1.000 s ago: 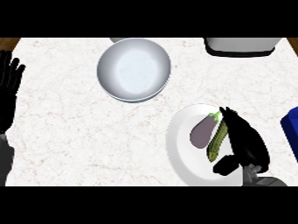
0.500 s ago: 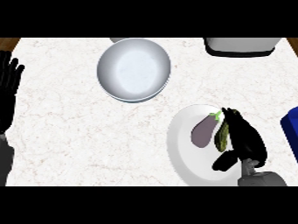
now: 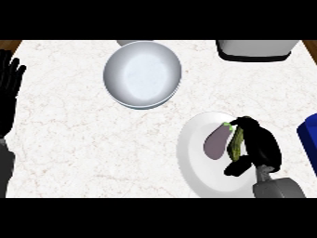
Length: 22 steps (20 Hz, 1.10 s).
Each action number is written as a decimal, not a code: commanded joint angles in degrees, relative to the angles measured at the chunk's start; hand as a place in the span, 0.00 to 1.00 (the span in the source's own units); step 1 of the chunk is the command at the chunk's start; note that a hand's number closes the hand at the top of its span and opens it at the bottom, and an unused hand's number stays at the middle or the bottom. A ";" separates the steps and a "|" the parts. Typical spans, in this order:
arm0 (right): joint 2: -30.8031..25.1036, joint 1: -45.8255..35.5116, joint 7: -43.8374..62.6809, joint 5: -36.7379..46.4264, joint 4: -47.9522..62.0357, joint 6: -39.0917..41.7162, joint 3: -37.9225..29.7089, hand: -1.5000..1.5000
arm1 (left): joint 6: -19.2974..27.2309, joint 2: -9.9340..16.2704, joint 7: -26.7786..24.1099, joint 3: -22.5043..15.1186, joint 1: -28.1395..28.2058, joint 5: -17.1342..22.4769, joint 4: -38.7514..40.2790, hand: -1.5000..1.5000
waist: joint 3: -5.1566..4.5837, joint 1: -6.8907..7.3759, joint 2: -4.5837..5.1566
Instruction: Pick the squash from the plate and place it in the bowl
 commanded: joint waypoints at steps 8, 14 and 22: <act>-1.70 4.82 -4.90 3.22 -2.72 -4.83 0.55 1.00 | 0.05 -0.88 -2.34 0.98 -0.67 -1.40 2.54 0.50 | 0.42 -0.24 0.45; -0.35 22.36 14.74 6.43 -17.76 1.71 -2.30 1.00 | -1.54 1.65 1.24 3.50 3.84 1.46 -2.95 0.50 | 0.29 -2.55 -0.62; 0.01 35.02 26.31 16.35 -51.23 9.04 5.09 1.00 | -0.68 -1.60 -2.74 0.66 4.59 -1.15 -1.64 0.50 | 0.28 -1.17 0.15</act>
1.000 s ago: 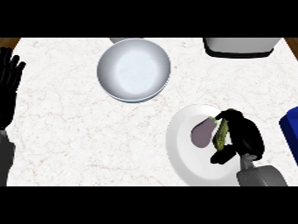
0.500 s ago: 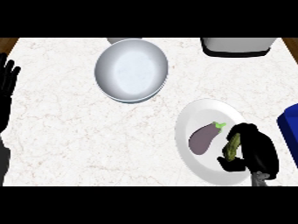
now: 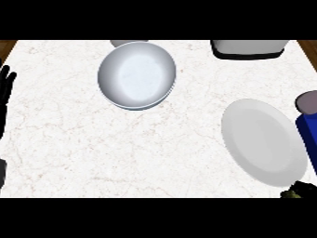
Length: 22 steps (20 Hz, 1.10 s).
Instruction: Pick the squash from the plate and place it in the bowl
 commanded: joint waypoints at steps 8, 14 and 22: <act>-0.57 -1.75 9.16 11.92 -31.26 13.06 15.31 1.00 | 0.55 -1.52 -0.66 -1.60 -1.45 -1.16 1.35 0.50 | 0.00 1.47 0.33; 6.54 -17.47 11.00 14.00 -29.49 16.03 21.42 1.00 | -1.26 -0.48 1.57 -1.21 -3.00 0.96 0.45 0.50 | 0.00 2.66 0.46; 7.53 -37.63 24.68 4.84 -20.83 14.17 22.63 1.00 | -1.42 -1.05 -1.08 -2.11 -2.67 -0.48 2.09 0.50 | -0.05 4.41 1.08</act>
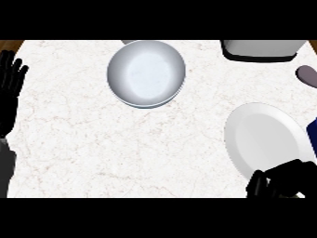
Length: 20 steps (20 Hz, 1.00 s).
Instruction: Pick the squash from the plate and place it in the bowl
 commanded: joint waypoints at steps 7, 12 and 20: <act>0.86 -25.00 17.14 -19.20 15.42 -1.60 -8.18 1.00 | -0.63 -0.64 -0.85 -1.13 0.25 -0.37 -0.42 0.50 | 0.00 2.32 0.34; 0.86 -36.43 16.70 -28.54 29.75 -2.64 -16.51 1.00 | -0.52 -0.99 -0.76 -1.26 0.15 -0.42 0.35 0.50 | 0.06 2.58 0.24; 0.86 -49.65 13.99 -35.64 56.28 -15.15 -19.54 1.00 | -0.52 -0.45 -0.87 -0.94 -3.53 -0.54 3.18 0.50 | 0.12 2.07 0.63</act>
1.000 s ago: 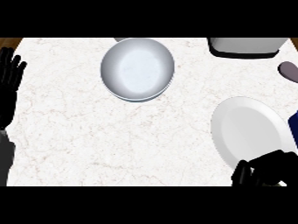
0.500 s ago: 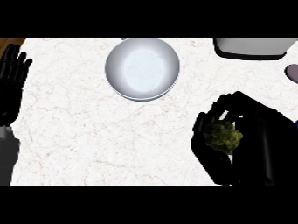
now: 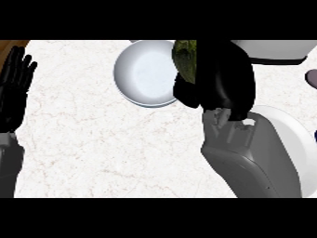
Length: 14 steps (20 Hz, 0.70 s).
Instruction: Pick the squash from the plate and place it in the bowl
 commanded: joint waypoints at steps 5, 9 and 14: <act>0.44 -10.46 4.09 -1.07 27.46 -13.79 0.12 1.00 | 0.21 -0.45 -0.12 -0.38 -1.63 -0.28 1.28 0.50 | 0.04 -0.10 0.30; 0.44 -9.58 5.86 -3.23 34.25 -18.49 0.15 1.00 | 0.08 0.71 -0.33 0.73 -1.76 -0.18 1.69 0.50 | 0.09 -0.42 0.17; 0.44 -8.43 3.70 -6.95 40.63 -31.29 0.03 0.00 | 1.11 -1.29 -0.41 -1.08 -1.38 -1.09 0.16 0.50 | 0.14 0.54 0.27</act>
